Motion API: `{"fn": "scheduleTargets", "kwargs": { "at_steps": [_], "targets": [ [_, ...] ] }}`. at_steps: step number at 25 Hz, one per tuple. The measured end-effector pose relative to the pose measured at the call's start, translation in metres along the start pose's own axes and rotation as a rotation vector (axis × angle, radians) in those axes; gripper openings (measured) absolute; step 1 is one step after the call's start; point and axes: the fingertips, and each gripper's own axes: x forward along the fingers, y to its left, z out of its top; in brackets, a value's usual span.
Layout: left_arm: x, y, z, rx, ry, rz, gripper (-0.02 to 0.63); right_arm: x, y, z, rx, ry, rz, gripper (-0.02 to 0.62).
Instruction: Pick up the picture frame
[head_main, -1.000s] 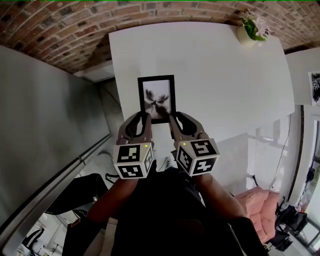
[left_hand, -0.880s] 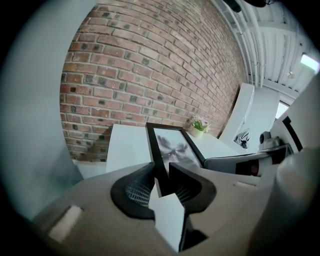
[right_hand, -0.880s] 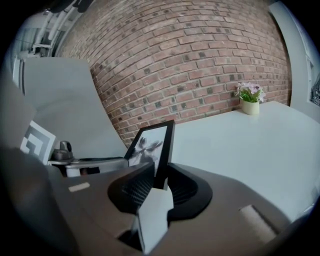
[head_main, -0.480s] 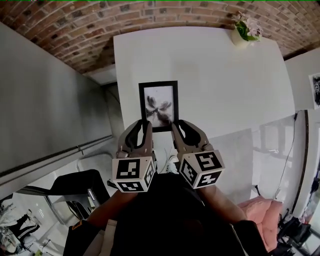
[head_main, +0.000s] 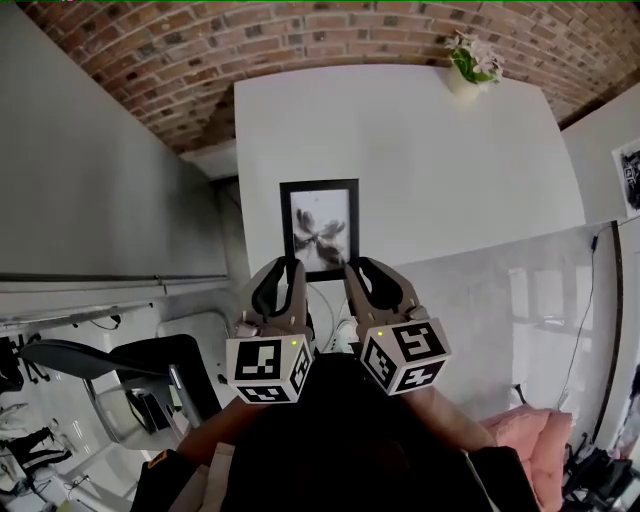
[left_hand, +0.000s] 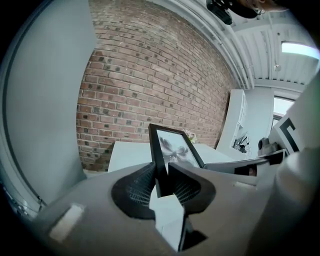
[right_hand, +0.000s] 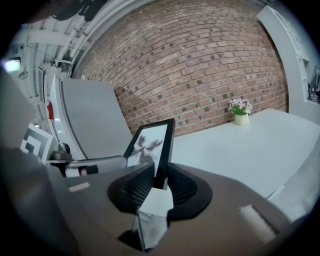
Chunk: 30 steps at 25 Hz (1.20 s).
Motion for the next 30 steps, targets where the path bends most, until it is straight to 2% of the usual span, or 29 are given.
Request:
{"fn": "scheduleTargets", "kwargs": {
  "at_steps": [11,30],
  "targets": [
    [-0.042,-0.026,-0.007,-0.01,-0.074,0.02,0.069,-0.048,0.012,-0.008,-0.041,-0.047,0.032,0.075],
    [-0.041,-0.032,-0.008,-0.015,-0.078,0.02,0.069,-0.053,0.008,-0.008,-0.048,-0.05,0.036,0.071]
  ]
}}
